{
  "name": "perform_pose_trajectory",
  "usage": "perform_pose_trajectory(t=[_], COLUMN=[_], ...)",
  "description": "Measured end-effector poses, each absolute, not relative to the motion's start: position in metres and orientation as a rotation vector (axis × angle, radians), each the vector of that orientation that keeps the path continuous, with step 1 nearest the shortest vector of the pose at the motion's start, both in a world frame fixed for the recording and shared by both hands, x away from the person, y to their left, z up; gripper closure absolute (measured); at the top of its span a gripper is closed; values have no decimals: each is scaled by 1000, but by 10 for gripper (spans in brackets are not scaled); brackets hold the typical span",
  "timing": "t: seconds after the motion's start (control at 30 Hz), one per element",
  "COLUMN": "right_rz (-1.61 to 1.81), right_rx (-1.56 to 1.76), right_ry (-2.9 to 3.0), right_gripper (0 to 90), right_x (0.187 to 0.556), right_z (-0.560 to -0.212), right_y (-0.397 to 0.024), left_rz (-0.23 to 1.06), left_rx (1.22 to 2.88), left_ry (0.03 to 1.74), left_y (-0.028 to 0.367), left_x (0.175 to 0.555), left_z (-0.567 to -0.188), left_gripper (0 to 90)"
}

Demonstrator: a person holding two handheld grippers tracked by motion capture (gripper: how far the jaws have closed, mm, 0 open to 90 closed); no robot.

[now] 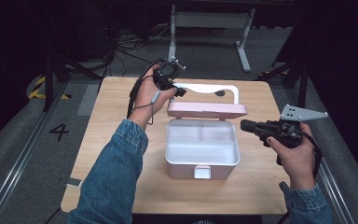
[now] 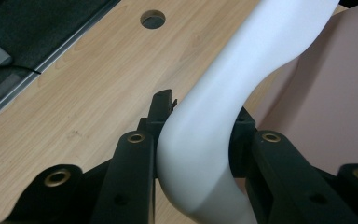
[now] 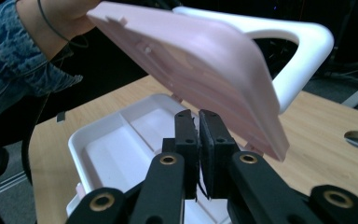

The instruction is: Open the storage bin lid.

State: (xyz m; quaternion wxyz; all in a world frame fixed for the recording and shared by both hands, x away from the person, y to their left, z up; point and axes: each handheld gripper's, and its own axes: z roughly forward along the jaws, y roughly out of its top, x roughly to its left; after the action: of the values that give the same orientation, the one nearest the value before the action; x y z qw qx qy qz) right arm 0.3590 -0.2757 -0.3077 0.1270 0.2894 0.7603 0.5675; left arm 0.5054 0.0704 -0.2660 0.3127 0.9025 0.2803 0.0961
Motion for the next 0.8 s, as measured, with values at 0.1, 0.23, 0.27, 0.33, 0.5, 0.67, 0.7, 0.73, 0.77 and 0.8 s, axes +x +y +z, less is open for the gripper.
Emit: perform_pose_trajectory(t=[0.1, 0.23, 0.27, 0.33, 0.5, 0.67, 0.7, 0.73, 0.77, 0.8], right_rz=[1671, 1678, 1680, 1680, 1688, 1685, 1687, 1688, 1688, 1692], right_rx=[838, 843, 842, 840, 844, 851, 854, 855, 855, 855], right_ry=[2183, 2185, 2185, 2193, 2192, 2198, 2198, 2196, 2196, 2194], right_gripper=[890, 896, 897, 897, 897, 899, 899, 900, 900, 900], right_x=[361, 364, 365, 365, 367, 368, 367, 367, 367, 368], right_z=[-307, -307, -307, -307, -306, -305, -305, -305, -305, -305], right_y=[-276, -276, -275, -274, -274, -274, -274, -275, -275, -275], left_rz=[242, 237, 245, 255, 268, 307, 309, 309, 315, 323], left_rx=[2368, 2356, 2356, 2351, 2346, 2317, 2316, 2316, 2311, 2300], left_ry=[747, 744, 743, 743, 751, 755, 752, 752, 746, 739], left_y=[73, 74, 75, 77, 84, 99, 101, 101, 105, 108], left_x=[503, 499, 498, 494, 488, 477, 474, 474, 470, 466], left_z=[-266, -266, -266, -264, -259, -249, -247, -247, -245, -243], left_gripper=[667, 627, 616, 597, 504, 416, 409, 401, 401, 399])
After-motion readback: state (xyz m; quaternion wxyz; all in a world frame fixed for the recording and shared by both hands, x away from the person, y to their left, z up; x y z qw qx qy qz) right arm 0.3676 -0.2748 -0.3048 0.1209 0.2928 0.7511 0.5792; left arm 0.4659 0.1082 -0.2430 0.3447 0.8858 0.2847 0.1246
